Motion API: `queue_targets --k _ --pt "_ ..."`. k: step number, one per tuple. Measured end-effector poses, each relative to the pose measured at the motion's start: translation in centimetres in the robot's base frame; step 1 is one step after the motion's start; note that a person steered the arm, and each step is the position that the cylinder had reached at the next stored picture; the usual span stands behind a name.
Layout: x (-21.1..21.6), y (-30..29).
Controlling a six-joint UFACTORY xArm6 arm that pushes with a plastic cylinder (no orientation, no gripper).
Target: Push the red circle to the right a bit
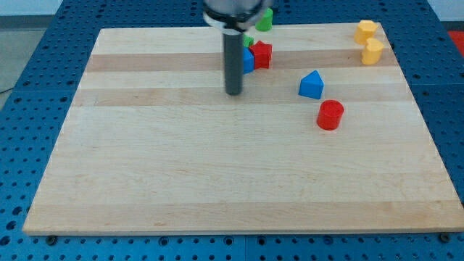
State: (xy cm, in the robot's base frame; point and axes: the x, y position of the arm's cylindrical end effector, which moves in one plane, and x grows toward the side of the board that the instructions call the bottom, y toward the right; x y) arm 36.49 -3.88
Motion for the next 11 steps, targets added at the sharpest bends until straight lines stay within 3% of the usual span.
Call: queue_targets --k 1,2,3,4,5,6,9,11 --pt "-9.2 -9.4" --pt "-17.4 -14.0" --pt "-17.3 -16.1" --pt "-16.1 -23.0" --pt "-11.7 -24.2" --pt "-10.1 -21.3" --pt "-10.0 -2.1" --pt "-6.6 0.1"
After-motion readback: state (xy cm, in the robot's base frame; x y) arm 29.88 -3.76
